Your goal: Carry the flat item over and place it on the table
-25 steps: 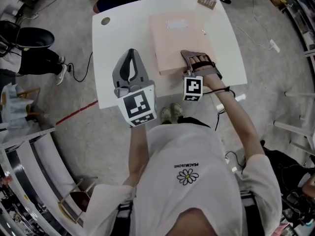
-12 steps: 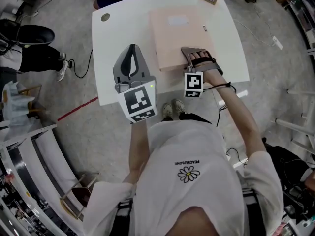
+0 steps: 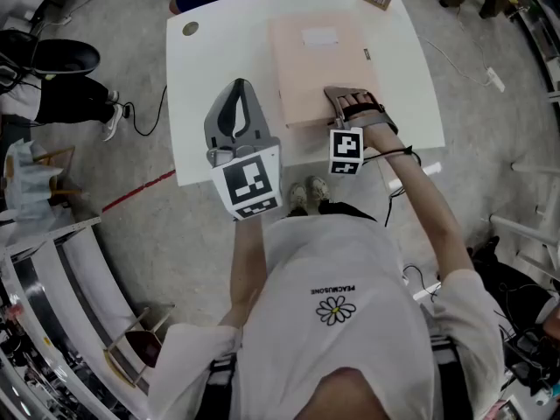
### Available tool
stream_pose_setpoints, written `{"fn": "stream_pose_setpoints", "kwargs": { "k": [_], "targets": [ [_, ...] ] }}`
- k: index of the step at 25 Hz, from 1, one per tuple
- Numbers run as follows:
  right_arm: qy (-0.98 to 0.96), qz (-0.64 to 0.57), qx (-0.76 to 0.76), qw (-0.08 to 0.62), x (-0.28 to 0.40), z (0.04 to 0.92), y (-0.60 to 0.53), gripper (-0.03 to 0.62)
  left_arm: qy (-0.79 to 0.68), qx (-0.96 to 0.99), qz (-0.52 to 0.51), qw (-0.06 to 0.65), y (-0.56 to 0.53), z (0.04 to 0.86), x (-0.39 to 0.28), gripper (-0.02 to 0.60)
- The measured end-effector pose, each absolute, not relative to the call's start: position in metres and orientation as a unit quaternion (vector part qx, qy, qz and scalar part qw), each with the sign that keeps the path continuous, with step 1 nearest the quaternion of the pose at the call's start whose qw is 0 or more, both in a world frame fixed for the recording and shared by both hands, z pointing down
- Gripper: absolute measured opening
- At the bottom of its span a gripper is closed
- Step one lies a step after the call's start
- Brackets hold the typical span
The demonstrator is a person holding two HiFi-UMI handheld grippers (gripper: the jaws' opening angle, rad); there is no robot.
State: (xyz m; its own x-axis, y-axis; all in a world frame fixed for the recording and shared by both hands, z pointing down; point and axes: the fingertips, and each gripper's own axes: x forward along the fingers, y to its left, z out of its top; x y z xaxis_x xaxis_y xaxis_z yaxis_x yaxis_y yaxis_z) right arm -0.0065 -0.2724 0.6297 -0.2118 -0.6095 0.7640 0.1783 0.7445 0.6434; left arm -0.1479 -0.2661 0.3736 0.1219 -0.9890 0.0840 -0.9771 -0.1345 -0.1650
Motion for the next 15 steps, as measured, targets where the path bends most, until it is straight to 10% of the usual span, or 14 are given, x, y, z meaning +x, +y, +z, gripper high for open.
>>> {"fn": "stream_pose_setpoints", "kwargs": {
  "k": [15],
  "targets": [
    [-0.726, -0.319, 0.149, 0.590, -0.010, 0.611, -0.263, 0.357, 0.666, -0.741, -0.079, 0.036, -0.264, 0.368, -0.156, 0.015]
  ]
}}
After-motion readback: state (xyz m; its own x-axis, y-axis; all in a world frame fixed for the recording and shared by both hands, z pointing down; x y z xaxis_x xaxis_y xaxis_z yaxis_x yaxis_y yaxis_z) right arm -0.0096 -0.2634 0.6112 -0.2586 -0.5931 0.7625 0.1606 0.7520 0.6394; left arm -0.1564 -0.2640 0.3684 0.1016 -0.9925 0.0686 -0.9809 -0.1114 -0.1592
